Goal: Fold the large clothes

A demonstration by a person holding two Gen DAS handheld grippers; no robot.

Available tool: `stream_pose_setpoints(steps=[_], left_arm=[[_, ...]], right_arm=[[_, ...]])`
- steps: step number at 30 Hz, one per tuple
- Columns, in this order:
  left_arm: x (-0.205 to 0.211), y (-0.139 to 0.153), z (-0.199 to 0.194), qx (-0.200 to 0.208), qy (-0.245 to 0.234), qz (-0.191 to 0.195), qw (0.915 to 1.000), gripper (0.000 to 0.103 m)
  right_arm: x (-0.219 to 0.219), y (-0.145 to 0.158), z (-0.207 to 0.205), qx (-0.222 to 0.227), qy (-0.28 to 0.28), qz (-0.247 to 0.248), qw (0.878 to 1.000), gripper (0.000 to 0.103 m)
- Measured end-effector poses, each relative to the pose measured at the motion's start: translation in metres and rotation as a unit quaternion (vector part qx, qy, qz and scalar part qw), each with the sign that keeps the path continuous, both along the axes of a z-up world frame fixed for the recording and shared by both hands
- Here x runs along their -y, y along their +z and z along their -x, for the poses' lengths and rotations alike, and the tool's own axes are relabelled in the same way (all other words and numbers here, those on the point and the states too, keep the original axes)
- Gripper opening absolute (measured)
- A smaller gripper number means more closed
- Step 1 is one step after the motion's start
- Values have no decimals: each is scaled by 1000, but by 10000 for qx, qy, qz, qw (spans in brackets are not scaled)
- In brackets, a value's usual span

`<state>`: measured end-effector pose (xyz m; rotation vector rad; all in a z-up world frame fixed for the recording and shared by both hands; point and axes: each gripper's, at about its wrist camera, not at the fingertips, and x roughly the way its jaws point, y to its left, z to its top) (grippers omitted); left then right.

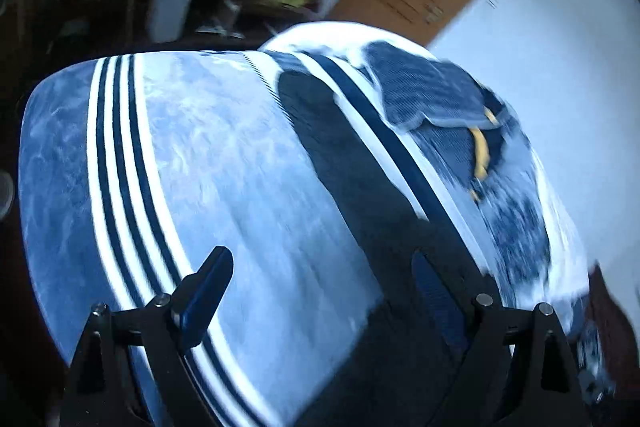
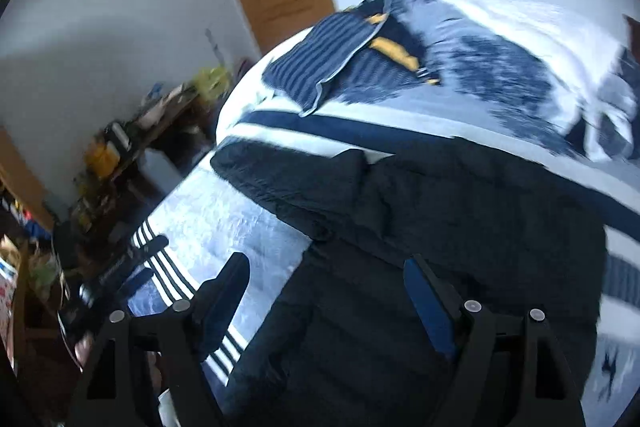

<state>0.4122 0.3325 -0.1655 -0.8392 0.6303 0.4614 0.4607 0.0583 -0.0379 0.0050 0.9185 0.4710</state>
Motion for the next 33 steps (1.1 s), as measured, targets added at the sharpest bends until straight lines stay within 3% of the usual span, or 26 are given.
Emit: stream_pose_setpoints(steps=[4, 6, 9, 13, 21, 26, 28, 29, 30, 31, 32, 33], left_arm=[[-26, -32, -10, 10, 343, 121, 9993, 91], [-34, -56, -9, -229, 484, 31, 9986, 91], [-56, -83, -11, -694, 638, 360, 9949, 91], [-72, -88, 5, -896, 1129, 192, 9894, 91], [-90, -92, 7, -1056, 1230, 254, 9864, 91], [-101, -94, 13, -989, 1330, 339, 9856, 91], [-103, -96, 11, -991, 1307, 377, 9857, 91], [-103, -95, 11, -989, 1285, 376, 9861, 91], [-103, -94, 11, -970, 1277, 370, 9864, 91], [-103, -93, 12, -932, 1280, 370, 9867, 91], [-103, -91, 13, -856, 1264, 388, 9875, 91], [-104, -90, 14, -802, 1247, 414, 9881, 91]], right_arm=[[-73, -25, -51, -249, 637, 321, 9971, 82], [-105, -44, -75, -357, 898, 470, 9942, 82], [-156, -76, -107, -480, 1273, 677, 9884, 82], [-227, -128, -153, -778, 1587, 879, 9803, 82], [-383, -222, -206, -711, 2203, 1464, 9618, 82], [-424, -260, -227, -591, 1962, 1818, 9617, 80], [-428, -270, -226, -497, 1928, 1939, 9606, 74], [-429, -268, -224, -457, 1910, 1904, 9619, 61], [-428, -263, -224, -514, 1882, 1834, 9635, 33], [-423, -253, -225, -625, 1768, 1690, 9676, 14], [-419, -245, -225, -660, 1710, 1607, 9698, 3], [-406, -227, -223, -713, 1676, 1288, 9748, 3]])
